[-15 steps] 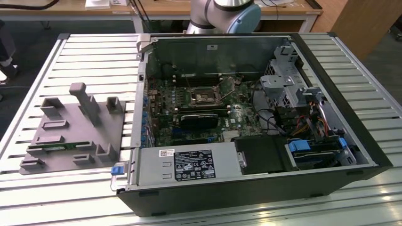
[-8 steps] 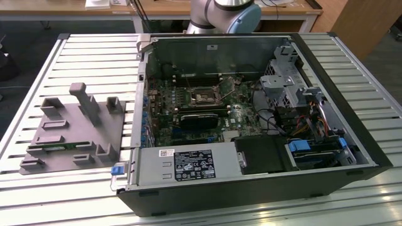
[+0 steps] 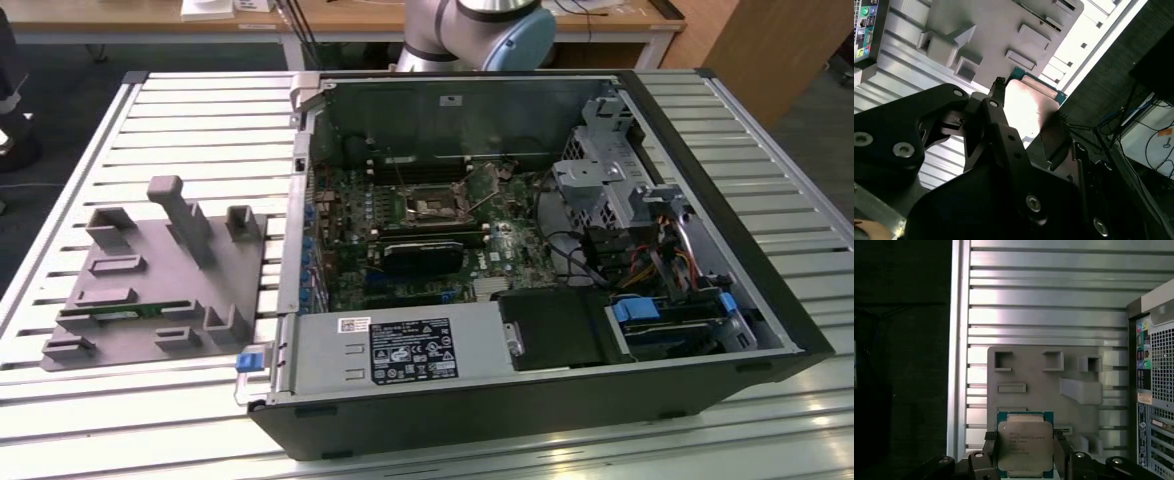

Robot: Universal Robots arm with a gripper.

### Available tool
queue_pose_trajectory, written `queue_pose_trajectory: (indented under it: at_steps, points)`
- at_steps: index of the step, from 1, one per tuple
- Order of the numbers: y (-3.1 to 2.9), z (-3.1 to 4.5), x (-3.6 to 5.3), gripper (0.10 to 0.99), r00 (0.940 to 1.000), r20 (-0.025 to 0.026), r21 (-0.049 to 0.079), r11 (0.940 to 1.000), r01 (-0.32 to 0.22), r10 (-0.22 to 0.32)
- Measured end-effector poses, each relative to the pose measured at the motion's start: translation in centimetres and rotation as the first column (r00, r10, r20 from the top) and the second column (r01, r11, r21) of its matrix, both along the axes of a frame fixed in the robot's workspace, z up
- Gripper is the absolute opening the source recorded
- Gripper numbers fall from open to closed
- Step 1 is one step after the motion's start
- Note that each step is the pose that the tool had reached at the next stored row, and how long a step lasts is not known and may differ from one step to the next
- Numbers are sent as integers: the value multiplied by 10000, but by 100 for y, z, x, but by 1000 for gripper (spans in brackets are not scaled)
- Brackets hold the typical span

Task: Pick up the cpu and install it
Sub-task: 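Pick up the cpu and move it towards the insertion slot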

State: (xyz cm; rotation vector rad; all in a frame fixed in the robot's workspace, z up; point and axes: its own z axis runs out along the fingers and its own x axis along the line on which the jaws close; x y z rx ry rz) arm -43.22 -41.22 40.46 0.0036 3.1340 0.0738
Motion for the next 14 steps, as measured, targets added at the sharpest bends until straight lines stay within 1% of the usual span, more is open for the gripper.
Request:
queue_pose_trajectory:
  at_steps: [2, 4, 14]
  points:
    - [0, 0, 29, 533, 10000, -1, -1, 10000, 0, 0]
    - [0, 1, 88, 533, 10000, -1, -1, 10000, 1, -1]
    - [12, -15, 533, 533, 10000, -1, 1, 10000, 0, 0]
